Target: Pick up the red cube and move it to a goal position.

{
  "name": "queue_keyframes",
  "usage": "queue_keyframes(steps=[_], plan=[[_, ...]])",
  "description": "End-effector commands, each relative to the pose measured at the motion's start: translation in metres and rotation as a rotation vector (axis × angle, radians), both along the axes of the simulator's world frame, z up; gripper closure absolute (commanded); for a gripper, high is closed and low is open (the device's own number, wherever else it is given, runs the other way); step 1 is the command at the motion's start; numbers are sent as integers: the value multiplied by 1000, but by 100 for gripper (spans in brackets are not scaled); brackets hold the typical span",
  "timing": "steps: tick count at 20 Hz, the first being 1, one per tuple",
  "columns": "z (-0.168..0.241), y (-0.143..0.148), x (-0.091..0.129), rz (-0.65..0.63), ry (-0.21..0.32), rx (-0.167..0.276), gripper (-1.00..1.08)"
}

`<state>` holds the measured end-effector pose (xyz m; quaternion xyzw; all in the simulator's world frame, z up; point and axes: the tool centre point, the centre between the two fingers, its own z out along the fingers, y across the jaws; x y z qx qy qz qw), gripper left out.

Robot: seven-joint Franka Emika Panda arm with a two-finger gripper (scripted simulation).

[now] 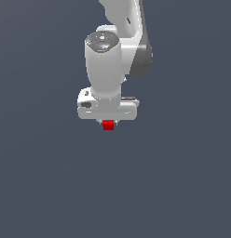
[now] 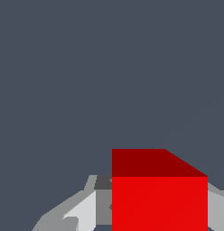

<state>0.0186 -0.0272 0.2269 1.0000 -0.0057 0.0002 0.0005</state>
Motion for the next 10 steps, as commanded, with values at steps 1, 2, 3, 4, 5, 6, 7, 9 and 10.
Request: queue_keyframes(steps=[1, 2, 3, 4, 5, 6, 7, 9, 10], plan=[[23, 8, 10, 0, 0, 0, 108], [32, 10, 13, 0, 0, 0, 108], [40, 13, 17, 0, 0, 0, 108], [48, 16, 21, 0, 0, 0, 108], [55, 18, 24, 0, 0, 0, 108], [62, 20, 27, 0, 0, 0, 108], [69, 23, 31, 0, 0, 0, 108], [81, 27, 36, 0, 0, 0, 108], [87, 28, 39, 0, 0, 0, 108]])
